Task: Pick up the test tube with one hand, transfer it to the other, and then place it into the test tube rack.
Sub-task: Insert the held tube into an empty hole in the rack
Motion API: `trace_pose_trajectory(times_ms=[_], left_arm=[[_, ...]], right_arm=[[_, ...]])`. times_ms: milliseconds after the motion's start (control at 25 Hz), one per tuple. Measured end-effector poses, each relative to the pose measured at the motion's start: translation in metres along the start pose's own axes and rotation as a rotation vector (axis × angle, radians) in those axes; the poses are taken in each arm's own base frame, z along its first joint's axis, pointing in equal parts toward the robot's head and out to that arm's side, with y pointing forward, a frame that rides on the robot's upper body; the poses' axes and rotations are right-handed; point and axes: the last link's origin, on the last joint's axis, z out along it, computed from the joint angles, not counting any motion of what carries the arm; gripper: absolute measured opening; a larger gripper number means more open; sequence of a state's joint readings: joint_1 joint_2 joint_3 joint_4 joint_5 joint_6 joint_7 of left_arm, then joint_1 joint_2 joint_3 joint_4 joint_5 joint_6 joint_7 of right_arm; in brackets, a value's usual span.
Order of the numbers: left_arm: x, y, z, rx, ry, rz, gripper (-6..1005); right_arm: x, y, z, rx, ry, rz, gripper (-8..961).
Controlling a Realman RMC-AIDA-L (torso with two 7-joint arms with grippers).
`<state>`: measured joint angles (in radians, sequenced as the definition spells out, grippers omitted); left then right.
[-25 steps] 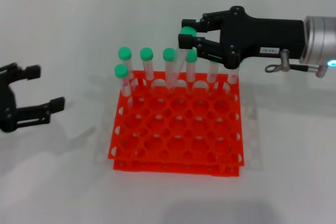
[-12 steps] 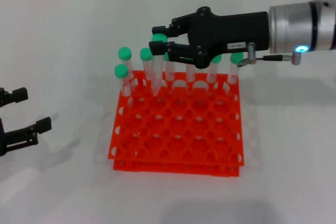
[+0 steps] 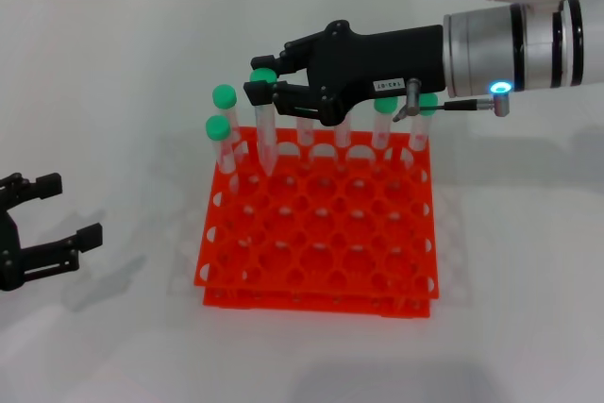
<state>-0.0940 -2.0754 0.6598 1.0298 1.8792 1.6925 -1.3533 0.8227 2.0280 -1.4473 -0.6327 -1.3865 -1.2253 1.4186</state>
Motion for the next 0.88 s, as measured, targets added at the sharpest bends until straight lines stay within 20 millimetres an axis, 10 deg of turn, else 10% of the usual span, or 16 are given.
trace_pose_trajectory(times_ms=[880], left_arm=[[0.001,-0.003,0.010,-0.024,-0.020,0.003,881]], right_arm=[[0.012,0.000,0.010,0.053,0.035,0.004,259]])
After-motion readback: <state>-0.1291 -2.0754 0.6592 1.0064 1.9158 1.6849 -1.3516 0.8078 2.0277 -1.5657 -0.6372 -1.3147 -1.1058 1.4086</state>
